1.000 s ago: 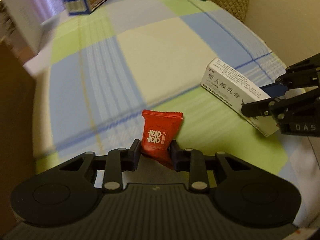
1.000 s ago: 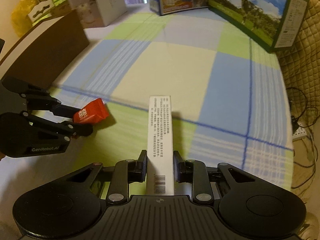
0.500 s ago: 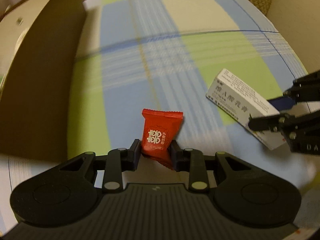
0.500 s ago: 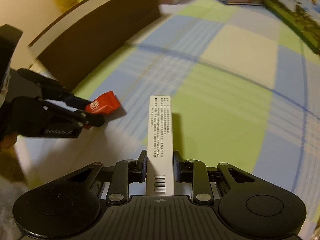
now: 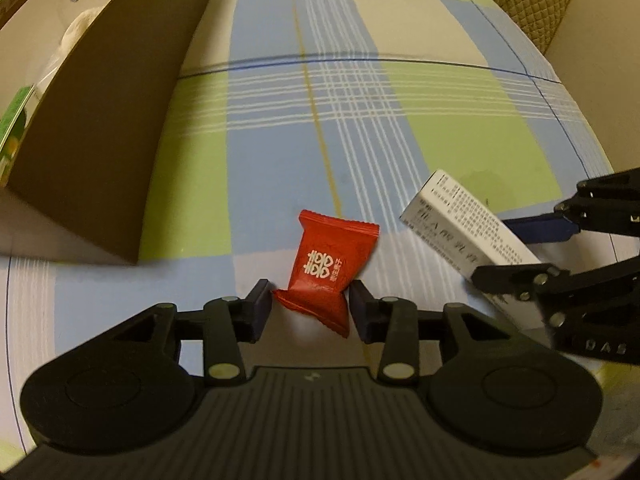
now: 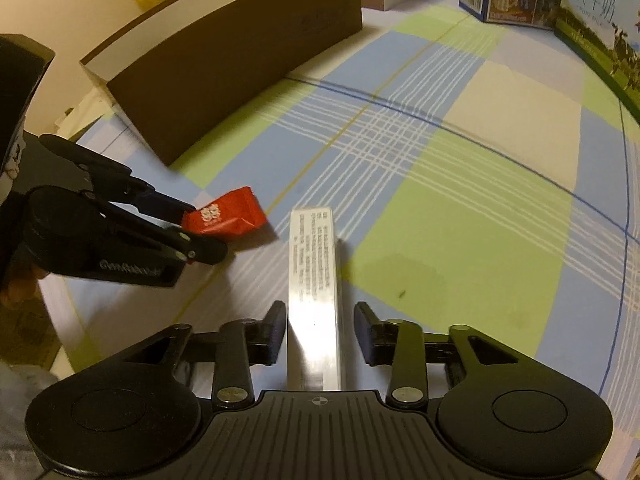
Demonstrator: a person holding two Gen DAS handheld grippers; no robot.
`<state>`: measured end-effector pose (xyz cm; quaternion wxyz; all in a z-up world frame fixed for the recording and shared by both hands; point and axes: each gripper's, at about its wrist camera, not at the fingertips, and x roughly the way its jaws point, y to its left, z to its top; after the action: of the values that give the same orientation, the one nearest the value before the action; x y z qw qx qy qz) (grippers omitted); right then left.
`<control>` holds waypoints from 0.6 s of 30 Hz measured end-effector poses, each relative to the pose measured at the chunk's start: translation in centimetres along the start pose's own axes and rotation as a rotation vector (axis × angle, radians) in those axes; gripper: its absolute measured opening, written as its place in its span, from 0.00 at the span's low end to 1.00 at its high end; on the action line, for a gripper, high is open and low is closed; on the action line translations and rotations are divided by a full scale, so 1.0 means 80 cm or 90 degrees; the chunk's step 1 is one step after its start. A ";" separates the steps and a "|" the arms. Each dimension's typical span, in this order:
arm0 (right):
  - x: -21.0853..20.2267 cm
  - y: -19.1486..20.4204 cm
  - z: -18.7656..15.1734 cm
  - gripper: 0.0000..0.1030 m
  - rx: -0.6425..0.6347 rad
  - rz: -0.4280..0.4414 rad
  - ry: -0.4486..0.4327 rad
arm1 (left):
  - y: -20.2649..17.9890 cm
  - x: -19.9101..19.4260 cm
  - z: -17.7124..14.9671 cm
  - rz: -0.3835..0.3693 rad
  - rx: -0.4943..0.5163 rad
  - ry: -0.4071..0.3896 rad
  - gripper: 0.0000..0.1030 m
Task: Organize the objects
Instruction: 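Lift and carry the red candy and white ointment box over the open box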
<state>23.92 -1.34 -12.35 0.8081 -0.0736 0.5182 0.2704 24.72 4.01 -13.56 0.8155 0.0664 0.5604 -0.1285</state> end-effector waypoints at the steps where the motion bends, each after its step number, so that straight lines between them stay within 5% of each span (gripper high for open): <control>1: 0.000 0.000 0.001 0.36 0.003 -0.002 -0.004 | -0.002 0.001 0.001 0.000 0.005 -0.003 0.35; 11: 0.005 0.002 0.002 0.25 0.026 -0.014 -0.016 | -0.012 0.006 0.002 -0.009 0.043 -0.024 0.34; 14: 0.004 0.005 0.000 0.25 0.026 -0.021 -0.017 | -0.010 0.003 -0.003 -0.011 0.043 -0.024 0.47; 18: 0.002 0.004 -0.004 0.25 0.034 -0.027 -0.014 | -0.008 -0.005 -0.004 -0.009 0.053 -0.041 0.47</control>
<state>23.54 -1.16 -12.55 0.8211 -0.0598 0.5144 0.2403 24.12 3.57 -13.26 0.8286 0.0925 0.5286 -0.1596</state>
